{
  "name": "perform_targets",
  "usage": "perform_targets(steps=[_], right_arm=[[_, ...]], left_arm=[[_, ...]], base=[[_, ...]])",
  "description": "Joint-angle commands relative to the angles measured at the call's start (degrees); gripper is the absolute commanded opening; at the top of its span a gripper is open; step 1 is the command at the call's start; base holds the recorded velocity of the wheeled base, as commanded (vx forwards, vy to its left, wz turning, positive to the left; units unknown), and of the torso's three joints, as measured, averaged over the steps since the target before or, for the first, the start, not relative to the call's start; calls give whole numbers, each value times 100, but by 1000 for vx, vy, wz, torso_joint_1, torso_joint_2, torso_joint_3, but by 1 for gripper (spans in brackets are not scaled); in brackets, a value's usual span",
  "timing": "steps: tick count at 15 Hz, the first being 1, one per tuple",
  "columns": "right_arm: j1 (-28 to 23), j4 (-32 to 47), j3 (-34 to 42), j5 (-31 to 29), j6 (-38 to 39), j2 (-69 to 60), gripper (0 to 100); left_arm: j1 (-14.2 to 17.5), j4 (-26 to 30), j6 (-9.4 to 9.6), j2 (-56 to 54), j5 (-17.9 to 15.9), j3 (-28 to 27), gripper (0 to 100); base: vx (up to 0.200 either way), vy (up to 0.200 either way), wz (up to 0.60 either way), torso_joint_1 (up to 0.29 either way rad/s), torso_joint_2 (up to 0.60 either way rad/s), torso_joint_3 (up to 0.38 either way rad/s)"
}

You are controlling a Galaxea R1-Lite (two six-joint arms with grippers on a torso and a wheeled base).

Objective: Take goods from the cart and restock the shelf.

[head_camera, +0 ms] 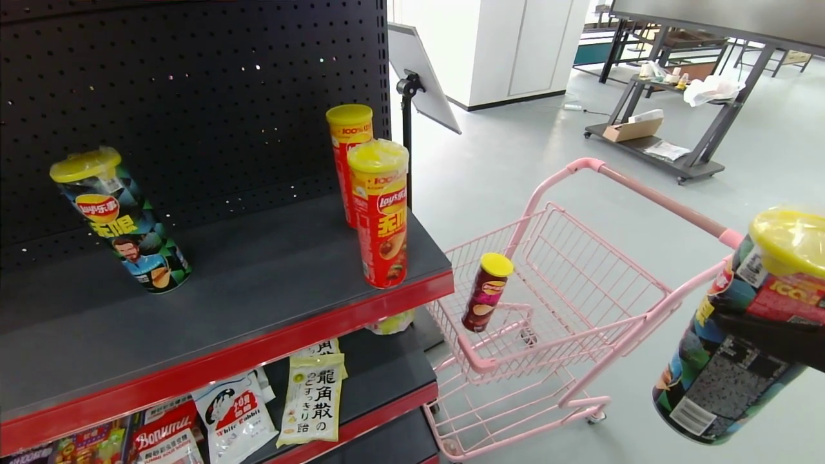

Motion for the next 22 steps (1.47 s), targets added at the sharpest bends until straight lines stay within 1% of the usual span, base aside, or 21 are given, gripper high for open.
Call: perform_targets(steps=[1, 3, 5, 8, 9, 10, 11, 12, 13, 14, 15, 17, 19, 22], right_arm=[[-4, 3, -1, -1, -4, 71, 0], [-12, -5, -45, -18, -66, 150, 0], [-12, -5, -27, -27, -66, 142, 0], [-30, -5, -106, -53, -66, 142, 0], [-39, -5, -194, -53, -66, 185, 0], [-48, -5, -212, -62, -66, 221, 0], [-39, -5, -203, -62, -74, 247, 0], [-30, -14, -141, -71, -101, 273, 0], [-30, -14, -141, -80, -118, 273, 0], [-30, -14, -133, -89, -171, 291, 0], [-39, -14, -106, -89, -171, 282, 0], [-39, -14, -27, -89, -171, 247, 0], [-39, -14, -18, -80, -171, 229, 0], [-30, -14, -18, -62, -171, 221, 0]], left_arm=[[2, 0, 1, 0, 3, 1, 100], [11, 0, 10, 0, 20, 1, 100], [11, 0, 71, 0, 12, -8, 100], [55, 18, 45, 53, 64, -17, 100], [55, 35, 63, 202, 38, -263, 100], [11, 18, 1, 1617, -6, -1555, 100], [-15, -53, -421, 2707, -191, -2495, 100], [-130, -97, -597, 3041, -577, -3023, 100], [-138, -97, -597, 3103, -639, -3058, 100], [-147, -97, -482, 3182, -762, -3075, 100], [-147, -53, -175, 3182, -762, -3014, 100], [-147, -26, 265, 3243, -753, -3005, 100], [-156, -62, 361, 3366, -762, -3005, 100], [-138, -62, 388, 3340, -718, -2996, 100]], base=[[0, 0, 0, 159, -364, -207], [0, 0, 0, 102, -227, -132], [0, 0, 0, 11, -25, -18], [0, 0, 0, 0, 0, 0], [0, 0, 0, 0, 0, 0], [0, 0, 0, 0, 0, 0], [0, 0, 0, 0, 0, 0], [0, 0, 0, 0, 0, 0], [0, 0, 0, 0, 0, 0], [0, 0, 600, 2, 2, -2], [0, 0, 600, 2, -2, 2], [0, 0, 600, 0, -2, 2], [0, 0, 600, 10, 5, -5], [0, 0, 600, -1, 4, 4]])
